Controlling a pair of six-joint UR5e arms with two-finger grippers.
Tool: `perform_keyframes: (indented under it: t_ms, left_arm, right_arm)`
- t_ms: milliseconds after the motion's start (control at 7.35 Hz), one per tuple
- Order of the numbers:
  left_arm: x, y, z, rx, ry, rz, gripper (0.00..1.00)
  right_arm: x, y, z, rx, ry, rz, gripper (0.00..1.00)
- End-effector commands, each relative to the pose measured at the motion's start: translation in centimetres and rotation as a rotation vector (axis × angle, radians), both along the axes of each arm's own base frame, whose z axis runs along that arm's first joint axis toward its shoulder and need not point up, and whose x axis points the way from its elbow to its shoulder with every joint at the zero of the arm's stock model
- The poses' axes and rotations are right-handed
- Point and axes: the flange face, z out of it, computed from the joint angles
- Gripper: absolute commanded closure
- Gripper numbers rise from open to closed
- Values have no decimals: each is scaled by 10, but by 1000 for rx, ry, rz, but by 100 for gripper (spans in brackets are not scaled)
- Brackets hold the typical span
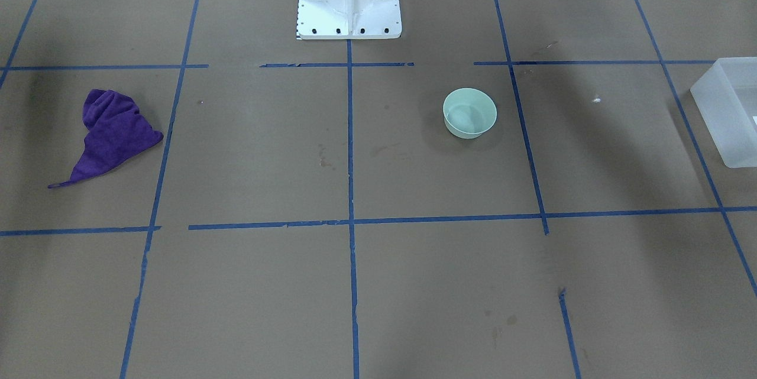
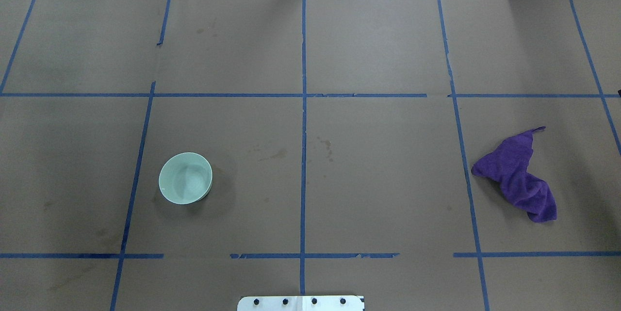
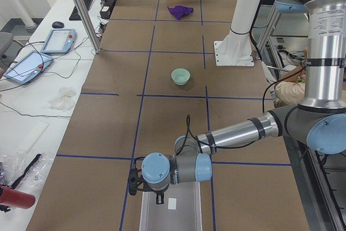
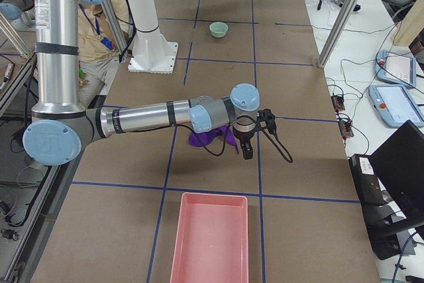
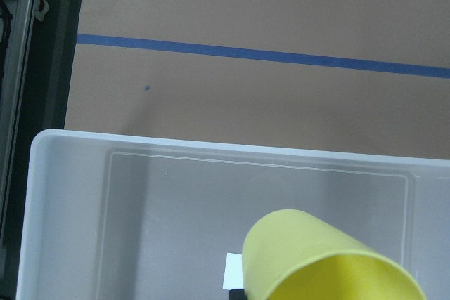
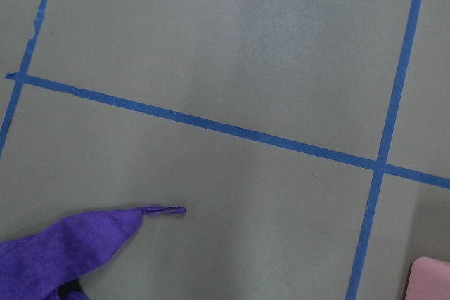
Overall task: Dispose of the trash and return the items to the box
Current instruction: 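Release the yellow cup into the white bin with the left gripper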
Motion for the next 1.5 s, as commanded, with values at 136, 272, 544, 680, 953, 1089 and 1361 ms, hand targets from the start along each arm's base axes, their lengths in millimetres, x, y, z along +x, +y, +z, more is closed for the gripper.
perform_keyframes:
  t_ms: [136,272,544,680,953,1089,1361]
  left_arm:
    - [37,-4,6,-40,1,49,100]
    - [37,-4,7,-39,1,51,100]
    - [37,2,23,-43,1,52,90]
    - [37,2,25,-45,1,52,86]
    - [37,2,25,-42,-1,52,79]
    - [37,-1,23,-39,1,52,74]
    - [37,-8,10,-20,0,47,0]
  right_arm:
    - [0,-1,0,0,-1,1,0]
    - [0,-1,0,0,1,1,0]
    - [-18,0,-5,-45,-12,13,0]
    - [-36,1,-7,-31,-23,-5,0]
    - [-60,4,-8,-38,-26,-42,0]
    - [-70,6,-11,-41,-28,-58,0]
    - [-96,11,-13,-73,-38,-52,0]
